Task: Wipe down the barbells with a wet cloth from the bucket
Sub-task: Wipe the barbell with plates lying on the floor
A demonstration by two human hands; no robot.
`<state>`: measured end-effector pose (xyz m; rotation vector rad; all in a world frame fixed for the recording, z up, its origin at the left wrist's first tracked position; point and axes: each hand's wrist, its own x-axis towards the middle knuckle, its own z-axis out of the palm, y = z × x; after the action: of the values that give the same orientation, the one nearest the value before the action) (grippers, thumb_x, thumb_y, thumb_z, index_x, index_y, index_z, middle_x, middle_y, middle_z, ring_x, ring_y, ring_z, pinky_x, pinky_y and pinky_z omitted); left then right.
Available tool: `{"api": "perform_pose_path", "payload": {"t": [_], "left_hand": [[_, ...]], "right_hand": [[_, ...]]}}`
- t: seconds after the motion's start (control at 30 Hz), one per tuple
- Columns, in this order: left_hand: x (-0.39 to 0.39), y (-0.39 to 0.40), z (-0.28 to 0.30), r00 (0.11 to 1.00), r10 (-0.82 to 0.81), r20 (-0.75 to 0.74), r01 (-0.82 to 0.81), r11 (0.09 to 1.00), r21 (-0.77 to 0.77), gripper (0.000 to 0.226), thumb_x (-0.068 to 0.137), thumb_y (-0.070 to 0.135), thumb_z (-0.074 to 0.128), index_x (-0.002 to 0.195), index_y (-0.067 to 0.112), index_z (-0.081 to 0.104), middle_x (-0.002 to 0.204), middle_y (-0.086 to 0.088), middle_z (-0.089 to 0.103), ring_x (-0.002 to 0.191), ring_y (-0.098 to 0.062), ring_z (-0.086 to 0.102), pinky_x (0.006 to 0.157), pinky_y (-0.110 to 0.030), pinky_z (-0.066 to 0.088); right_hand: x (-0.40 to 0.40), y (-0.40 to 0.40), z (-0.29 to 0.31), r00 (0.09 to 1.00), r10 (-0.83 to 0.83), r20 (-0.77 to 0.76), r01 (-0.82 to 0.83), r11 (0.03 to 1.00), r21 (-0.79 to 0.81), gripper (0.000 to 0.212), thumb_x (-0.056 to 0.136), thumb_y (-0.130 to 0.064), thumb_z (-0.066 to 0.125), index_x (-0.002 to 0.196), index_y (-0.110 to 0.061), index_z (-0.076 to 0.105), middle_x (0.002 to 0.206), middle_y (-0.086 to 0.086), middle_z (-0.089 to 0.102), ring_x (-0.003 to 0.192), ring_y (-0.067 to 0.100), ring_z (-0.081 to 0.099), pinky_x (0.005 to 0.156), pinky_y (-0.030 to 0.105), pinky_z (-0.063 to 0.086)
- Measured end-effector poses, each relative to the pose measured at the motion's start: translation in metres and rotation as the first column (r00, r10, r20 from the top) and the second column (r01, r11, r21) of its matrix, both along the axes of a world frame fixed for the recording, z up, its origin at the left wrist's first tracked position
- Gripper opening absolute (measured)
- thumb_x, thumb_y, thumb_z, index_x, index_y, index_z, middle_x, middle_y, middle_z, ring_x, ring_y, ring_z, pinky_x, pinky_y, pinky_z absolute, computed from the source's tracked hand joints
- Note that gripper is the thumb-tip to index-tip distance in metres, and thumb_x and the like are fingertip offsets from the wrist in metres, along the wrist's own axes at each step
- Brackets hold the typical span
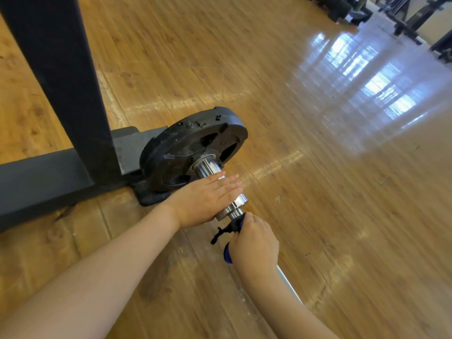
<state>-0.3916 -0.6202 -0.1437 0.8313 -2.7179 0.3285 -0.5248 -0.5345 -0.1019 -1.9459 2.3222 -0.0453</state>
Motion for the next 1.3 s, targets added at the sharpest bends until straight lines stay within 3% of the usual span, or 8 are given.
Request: {"api": "perform_pose_path", "payload": {"t": [0.17, 0.23, 0.33, 0.5, 0.7, 0.9, 1.13, 1.3], "left_hand": [[0.001, -0.002, 0.002, 1.0, -0.017, 0.025, 0.019, 0.998, -0.063, 0.077, 0.058, 0.02, 0.084, 0.128, 0.001, 0.056, 0.131, -0.014, 0.057, 0.123, -0.026, 0.053, 0.105, -0.041, 0.033], [0.005, -0.004, 0.004, 0.999, 0.001, 0.049, 0.002, 0.997, -0.078, 0.082, 0.058, 0.023, 0.085, 0.131, 0.003, 0.053, 0.135, -0.012, 0.053, 0.125, -0.024, 0.052, 0.105, -0.039, 0.03], [0.007, -0.007, 0.005, 0.983, 0.111, 0.15, -0.086, 0.983, -0.165, 0.08, 0.074, 0.027, 0.076, 0.139, 0.007, 0.035, 0.147, -0.01, 0.034, 0.133, -0.024, 0.042, 0.109, -0.039, 0.02], [0.005, -0.012, 0.001, 0.99, 0.112, 0.082, -0.099, 0.984, -0.148, 0.063, 0.064, 0.015, 0.081, 0.123, 0.005, 0.061, 0.132, -0.015, 0.056, 0.122, -0.029, 0.054, 0.103, -0.044, 0.038], [0.016, -0.009, -0.005, 0.869, 0.335, 0.363, -0.274, 0.938, -0.212, 0.047, 0.097, 0.029, 0.041, 0.141, 0.015, 0.044, 0.156, -0.014, 0.003, 0.146, -0.029, 0.004, 0.117, -0.044, 0.008], [0.028, -0.012, -0.009, 0.897, 0.416, 0.146, -0.349, 0.873, -0.34, 0.058, 0.086, 0.022, 0.044, 0.139, 0.007, 0.029, 0.147, -0.009, 0.041, 0.136, -0.023, 0.039, 0.111, -0.041, 0.017], [0.027, -0.008, -0.008, 0.833, 0.542, 0.107, -0.477, 0.804, -0.356, 0.065, 0.086, 0.033, 0.044, 0.142, 0.007, 0.024, 0.152, -0.006, 0.027, 0.139, -0.023, 0.032, 0.114, -0.035, 0.007], [0.035, 0.006, -0.016, 0.785, 0.588, 0.194, -0.437, 0.748, -0.5, 0.06, 0.087, 0.011, 0.01, 0.146, 0.001, 0.013, 0.152, -0.01, 0.007, 0.143, -0.024, 0.01, 0.115, -0.044, -0.008]], "right_hand": [[0.006, -0.007, -0.013, 0.994, 0.083, -0.068, -0.092, 0.987, -0.134, 0.04, 0.028, 0.0, 0.08, 0.066, -0.003, 0.066, 0.052, 0.003, 0.057, 0.044, 0.019, 0.055, 0.041, 0.022, 0.041], [0.0, 0.001, -0.008, 0.994, 0.098, -0.053, -0.101, 0.993, -0.067, 0.054, 0.036, -0.002, 0.082, 0.088, 0.001, 0.071, 0.067, 0.005, 0.065, 0.058, 0.02, 0.062, 0.05, 0.023, 0.048], [-0.011, 0.012, -0.005, 0.995, 0.087, 0.045, -0.09, 0.994, 0.063, 0.053, 0.084, -0.005, 0.056, 0.135, -0.005, 0.046, 0.121, 0.003, 0.059, 0.111, 0.022, 0.054, 0.084, 0.024, 0.041], [0.0, -0.002, 0.008, 0.89, -0.065, 0.451, 0.171, 0.965, -0.199, 0.027, 0.083, 0.001, 0.05, 0.102, -0.012, 0.062, 0.097, -0.001, 0.063, 0.096, 0.022, 0.056, 0.067, 0.015, 0.031], [0.041, -0.061, 0.006, 0.966, 0.218, 0.138, -0.19, 0.964, -0.188, 0.033, 0.093, -0.011, 0.042, 0.123, -0.004, 0.051, 0.114, 0.008, 0.058, 0.102, 0.025, 0.054, 0.087, 0.032, 0.038], [0.035, -0.053, -0.003, 0.973, 0.175, -0.149, -0.181, 0.983, -0.029, 0.044, 0.1, -0.02, 0.033, 0.141, -0.004, 0.033, 0.132, 0.009, 0.05, 0.119, 0.025, 0.047, 0.1, 0.033, 0.035], [0.064, -0.086, 0.011, 0.978, 0.169, -0.126, -0.165, 0.985, 0.044, 0.032, 0.096, -0.014, 0.037, 0.125, -0.003, 0.045, 0.115, 0.01, 0.058, 0.104, 0.026, 0.056, 0.079, 0.032, 0.043], [0.04, -0.065, 0.02, 0.975, 0.188, -0.117, -0.17, 0.974, 0.148, 0.044, 0.092, -0.015, 0.047, 0.135, -0.01, 0.037, 0.114, 0.004, 0.056, 0.095, 0.021, 0.055, 0.065, 0.028, 0.036]]}}
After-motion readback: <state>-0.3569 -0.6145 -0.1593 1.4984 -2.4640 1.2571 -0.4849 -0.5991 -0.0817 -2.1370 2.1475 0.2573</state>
